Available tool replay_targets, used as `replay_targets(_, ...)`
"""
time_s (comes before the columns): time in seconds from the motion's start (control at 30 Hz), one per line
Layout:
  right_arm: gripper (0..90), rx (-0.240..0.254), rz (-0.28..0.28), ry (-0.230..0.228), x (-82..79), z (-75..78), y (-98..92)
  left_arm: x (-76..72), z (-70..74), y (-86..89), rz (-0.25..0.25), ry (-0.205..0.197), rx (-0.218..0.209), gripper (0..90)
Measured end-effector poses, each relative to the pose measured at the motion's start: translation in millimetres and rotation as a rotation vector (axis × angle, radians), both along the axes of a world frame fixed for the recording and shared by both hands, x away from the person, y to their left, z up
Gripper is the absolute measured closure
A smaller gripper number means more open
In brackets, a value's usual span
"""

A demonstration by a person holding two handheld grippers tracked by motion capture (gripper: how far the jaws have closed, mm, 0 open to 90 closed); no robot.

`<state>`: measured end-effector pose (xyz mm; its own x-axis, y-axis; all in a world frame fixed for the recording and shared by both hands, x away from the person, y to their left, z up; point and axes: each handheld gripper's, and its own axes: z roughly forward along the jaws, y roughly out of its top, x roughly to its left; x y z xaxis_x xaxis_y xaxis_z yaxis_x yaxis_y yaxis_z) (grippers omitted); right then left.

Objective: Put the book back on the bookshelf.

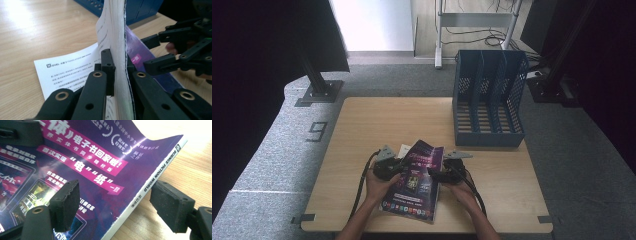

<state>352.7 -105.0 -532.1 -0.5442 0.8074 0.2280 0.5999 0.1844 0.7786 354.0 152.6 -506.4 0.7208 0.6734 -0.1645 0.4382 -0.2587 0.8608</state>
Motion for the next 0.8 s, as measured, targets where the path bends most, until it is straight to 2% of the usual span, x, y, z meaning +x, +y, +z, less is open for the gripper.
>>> replay_targets(0.27,24.6,-0.008,-0.002,0.006,0.1,-2.7,2.3,7.4,-11.3,-3.1,0.008,0.044,0.056,85.3)
replay_targets(0.53,25.2,-0.015,-0.001,-0.007,-1.1,0.0,5.5,16.0,-19.3,-1.2,0.023,0.096,0.059,84.9)
replay_targets(0.8,27.0,-0.02,-0.003,-0.003,1.8,-1.1,7.0,19.6,-22.6,0.2,0.036,0.118,0.066,83.7)
